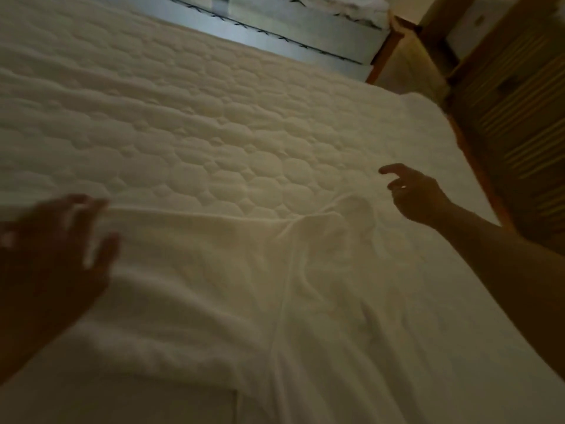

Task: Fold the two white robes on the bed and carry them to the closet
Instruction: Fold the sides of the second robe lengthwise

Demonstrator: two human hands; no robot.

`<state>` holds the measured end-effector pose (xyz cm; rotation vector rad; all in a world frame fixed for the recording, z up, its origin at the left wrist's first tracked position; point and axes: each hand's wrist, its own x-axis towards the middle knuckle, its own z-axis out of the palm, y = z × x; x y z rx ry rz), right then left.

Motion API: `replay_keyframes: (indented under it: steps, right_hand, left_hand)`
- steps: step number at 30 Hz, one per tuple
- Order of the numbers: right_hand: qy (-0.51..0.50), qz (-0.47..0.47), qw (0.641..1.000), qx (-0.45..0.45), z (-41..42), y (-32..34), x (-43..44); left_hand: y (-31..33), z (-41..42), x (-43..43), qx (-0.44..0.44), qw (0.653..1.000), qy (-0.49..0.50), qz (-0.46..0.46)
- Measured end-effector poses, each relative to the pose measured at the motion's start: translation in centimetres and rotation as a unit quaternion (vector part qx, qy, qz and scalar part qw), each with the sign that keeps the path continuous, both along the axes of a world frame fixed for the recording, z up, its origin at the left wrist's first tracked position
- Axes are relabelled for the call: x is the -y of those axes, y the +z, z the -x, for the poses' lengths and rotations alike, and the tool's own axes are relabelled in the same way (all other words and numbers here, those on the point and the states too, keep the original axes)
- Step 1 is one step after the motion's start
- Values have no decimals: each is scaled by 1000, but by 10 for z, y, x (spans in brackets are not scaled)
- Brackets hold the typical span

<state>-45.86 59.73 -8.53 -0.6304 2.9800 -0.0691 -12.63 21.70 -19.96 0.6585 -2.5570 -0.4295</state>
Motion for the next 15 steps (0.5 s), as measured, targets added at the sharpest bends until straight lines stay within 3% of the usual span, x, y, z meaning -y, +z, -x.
replay_keyframes:
  steps: [3,6,11,15]
  right_hand:
    - [46,5,992,114,9,2,11]
    - [104,-39,978,175,13,-14,29]
    - [161,-114,962,189,34,-23,48]
    - [202,-231,920,243,44,-32,79]
  left_hand:
    - [15,48,-84,175,982,-66,8]
    - [-12,76,-126,269,959,-86,24]
    - [-33,73,-120,229,970,-62,56]
    - [-34,81,-118,203,976,-57,55]
